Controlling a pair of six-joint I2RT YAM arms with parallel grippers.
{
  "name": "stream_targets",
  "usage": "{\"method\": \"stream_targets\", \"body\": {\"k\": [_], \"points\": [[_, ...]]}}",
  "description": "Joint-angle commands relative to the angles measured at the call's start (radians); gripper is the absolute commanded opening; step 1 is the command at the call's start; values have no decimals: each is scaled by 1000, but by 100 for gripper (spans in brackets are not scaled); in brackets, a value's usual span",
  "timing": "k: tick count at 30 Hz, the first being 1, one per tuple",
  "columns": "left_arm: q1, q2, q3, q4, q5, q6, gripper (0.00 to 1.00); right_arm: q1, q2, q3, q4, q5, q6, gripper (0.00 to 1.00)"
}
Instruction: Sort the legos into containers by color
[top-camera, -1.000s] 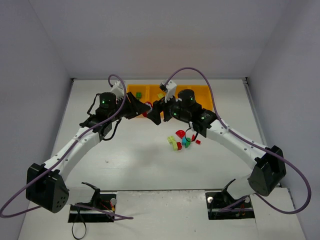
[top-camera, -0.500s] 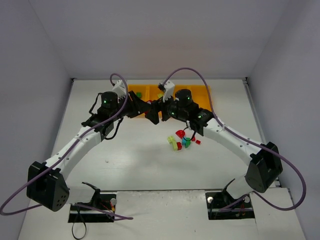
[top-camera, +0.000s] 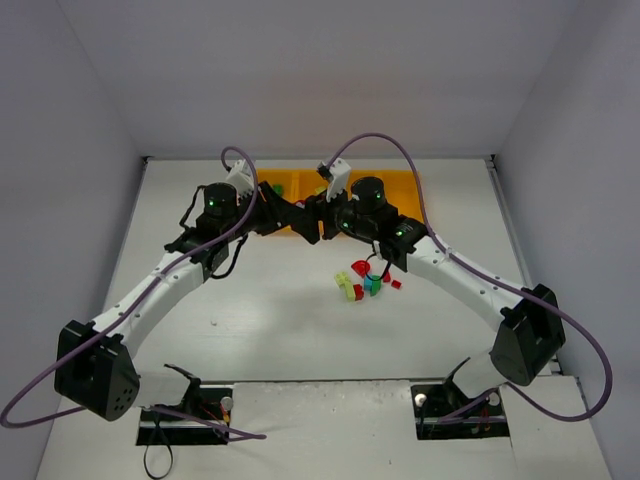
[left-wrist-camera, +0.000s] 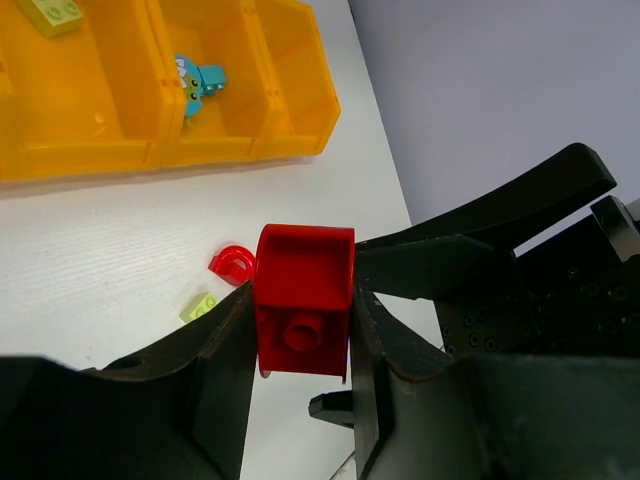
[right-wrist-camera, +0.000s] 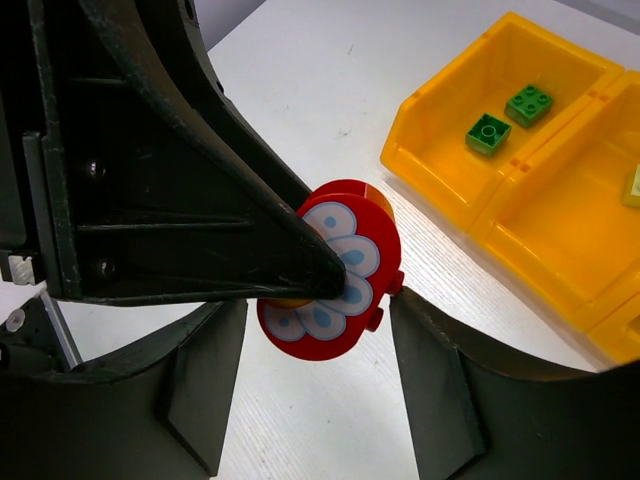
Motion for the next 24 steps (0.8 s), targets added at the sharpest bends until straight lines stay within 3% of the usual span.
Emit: {"method": "stream_targets", "body": {"k": [1, 7, 17, 24], "points": [[-9, -22, 61, 85, 12, -7, 0, 10, 1, 51, 101, 21, 6, 54], [-11, -35, 41, 95, 18, -25, 0, 10, 5, 34, 119, 38, 6, 43], [-22, -59, 21, 127, 4, -62, 0, 10, 12, 28, 142, 22, 23, 56], [-34, -64, 14, 138, 6, -78, 0, 16, -11, -7, 188, 38, 29, 53]]}}
